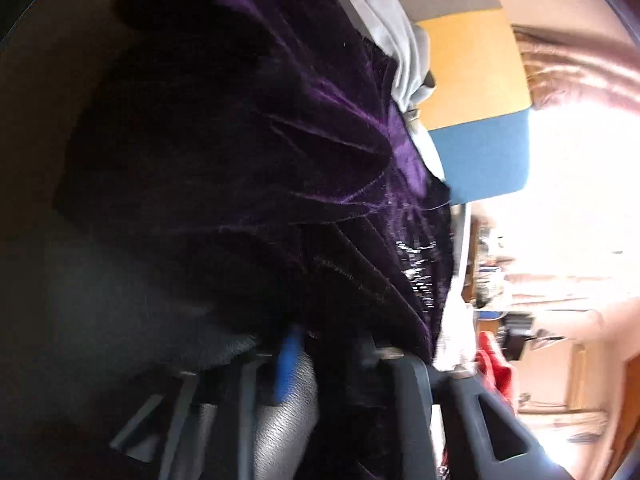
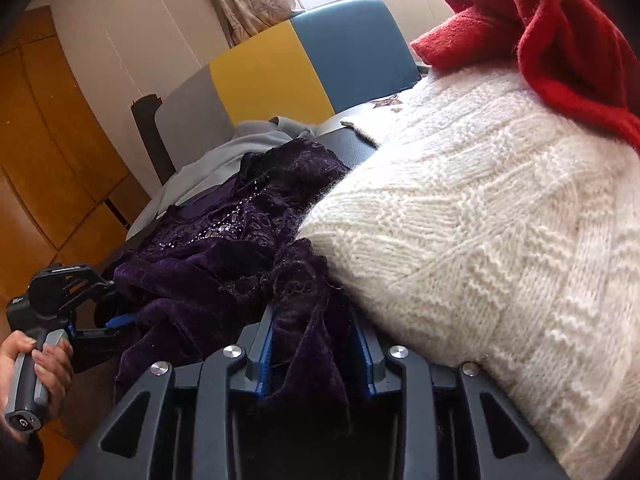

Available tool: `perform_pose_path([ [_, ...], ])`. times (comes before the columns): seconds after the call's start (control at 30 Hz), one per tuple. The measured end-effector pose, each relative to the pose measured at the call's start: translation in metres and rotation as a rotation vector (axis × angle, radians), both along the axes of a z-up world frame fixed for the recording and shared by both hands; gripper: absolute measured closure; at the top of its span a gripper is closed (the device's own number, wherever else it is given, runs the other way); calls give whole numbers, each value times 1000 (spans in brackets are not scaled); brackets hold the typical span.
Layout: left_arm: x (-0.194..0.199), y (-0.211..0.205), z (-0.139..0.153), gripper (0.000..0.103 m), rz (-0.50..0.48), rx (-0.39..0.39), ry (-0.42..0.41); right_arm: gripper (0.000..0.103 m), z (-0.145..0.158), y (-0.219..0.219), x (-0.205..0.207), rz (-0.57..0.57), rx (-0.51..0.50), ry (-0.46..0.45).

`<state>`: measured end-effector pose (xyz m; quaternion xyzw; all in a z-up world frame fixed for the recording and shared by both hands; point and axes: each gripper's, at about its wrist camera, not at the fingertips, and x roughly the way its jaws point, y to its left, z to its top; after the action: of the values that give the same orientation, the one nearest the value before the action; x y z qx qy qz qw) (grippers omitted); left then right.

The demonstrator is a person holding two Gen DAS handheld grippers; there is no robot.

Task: Fold clothes

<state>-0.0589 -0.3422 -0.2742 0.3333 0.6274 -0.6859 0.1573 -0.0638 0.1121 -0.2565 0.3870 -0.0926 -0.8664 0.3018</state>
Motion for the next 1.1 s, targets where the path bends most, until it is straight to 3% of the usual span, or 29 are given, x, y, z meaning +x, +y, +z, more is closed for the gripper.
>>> perform_pose_path([
  [0.07, 0, -6, 4, 94, -4, 1, 13, 69, 0, 1, 0, 5, -6, 1],
  [0.2, 8, -19, 50, 96, -105, -133, 41, 63, -1, 0, 0, 29, -10, 3],
  [0.33, 19, -26, 106, 103, -278, -323, 30, 51, -1, -10, -1, 62, 35, 10],
  [0.4, 26, -33, 130, 103, -335, -430, -4, 50, -1, -14, -1, 58, 68, 11],
  [0.5, 52, -53, 155, 103, -312, -531, -39, 50, 0, -18, -3, 38, 111, 1],
  [0.57, 87, -75, 162, 103, -256, -549, -42, 50, 0, -19, -2, 24, 122, -4],
  [0.67, 131, -88, 147, 103, -238, -464, -1, 48, -2, -15, -2, 13, 96, -17],
  [0.73, 149, -83, 117, 103, -262, -333, 62, 47, -4, -13, -1, 10, 78, -21],
  [0.87, 146, -54, 58, 103, -254, -103, 114, 45, -4, -16, 0, 9, 81, -19],
  [0.97, 120, -32, 27, 103, -226, 45, 154, 45, -4, -16, 1, 7, 83, -17],
  [1.03, 106, -28, 19, 95, -175, 82, 176, 44, -5, -15, 1, 8, 77, -16],
  [1.1, 98, -30, 16, 62, -125, 83, 171, 44, -5, -14, 1, 9, 68, -14],
])
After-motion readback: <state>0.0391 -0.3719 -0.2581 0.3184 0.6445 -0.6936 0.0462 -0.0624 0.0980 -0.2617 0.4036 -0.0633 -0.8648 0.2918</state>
